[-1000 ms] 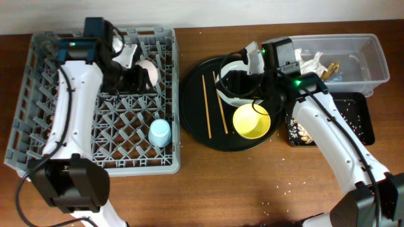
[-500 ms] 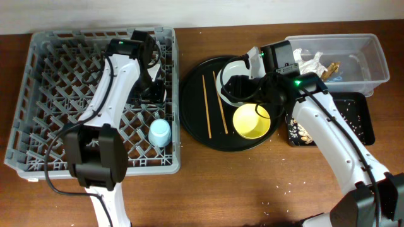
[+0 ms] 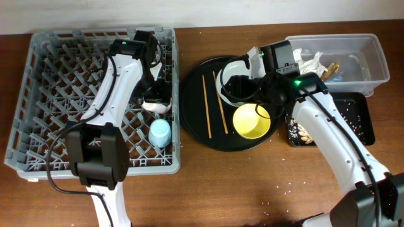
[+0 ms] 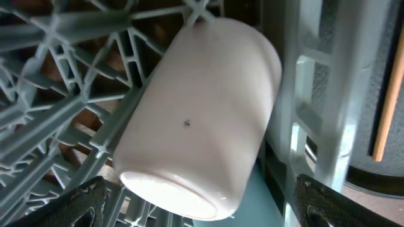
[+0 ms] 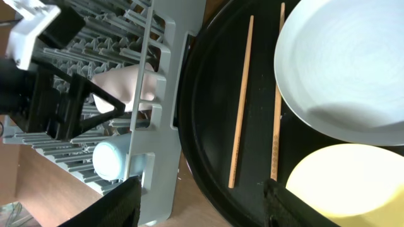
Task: Sort waste into correct bins and load items into the dishwasher rack
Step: 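Place the pink cup in the rack beside the blue cup, then reach the left gripper over to the yellow bowl on the black tray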
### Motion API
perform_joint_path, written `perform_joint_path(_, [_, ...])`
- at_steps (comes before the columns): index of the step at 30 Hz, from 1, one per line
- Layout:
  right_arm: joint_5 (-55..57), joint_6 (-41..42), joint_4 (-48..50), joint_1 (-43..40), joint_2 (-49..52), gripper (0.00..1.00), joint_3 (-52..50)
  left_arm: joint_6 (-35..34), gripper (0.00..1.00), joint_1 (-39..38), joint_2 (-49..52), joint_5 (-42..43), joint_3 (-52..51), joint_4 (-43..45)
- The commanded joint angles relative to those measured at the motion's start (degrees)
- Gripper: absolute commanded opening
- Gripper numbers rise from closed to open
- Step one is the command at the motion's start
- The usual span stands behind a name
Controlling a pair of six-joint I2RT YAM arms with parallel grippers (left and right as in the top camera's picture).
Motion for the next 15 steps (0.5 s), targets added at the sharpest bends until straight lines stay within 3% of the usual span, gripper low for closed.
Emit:
perform_joint_path(1, [0.72, -0.63, -0.2, -0.11, 0.33, 0.62, -0.04, -0.11, 0.92, -0.17, 0.39, 1.66, 6.36, -1.33])
perform_joint_path(10, [0.74, -2.82, -4.79, -4.7, -2.8, 0.62, 2.99, 0.57, 0.89, -0.17, 0.39, 14.8, 24.0, -9.01])
perform_joint_path(15, [6.58, -3.63, -13.09, -9.55, -9.33, 0.62, 3.54, 2.38, 0.84, -2.36, 0.42, 18.69, 24.85, -13.51])
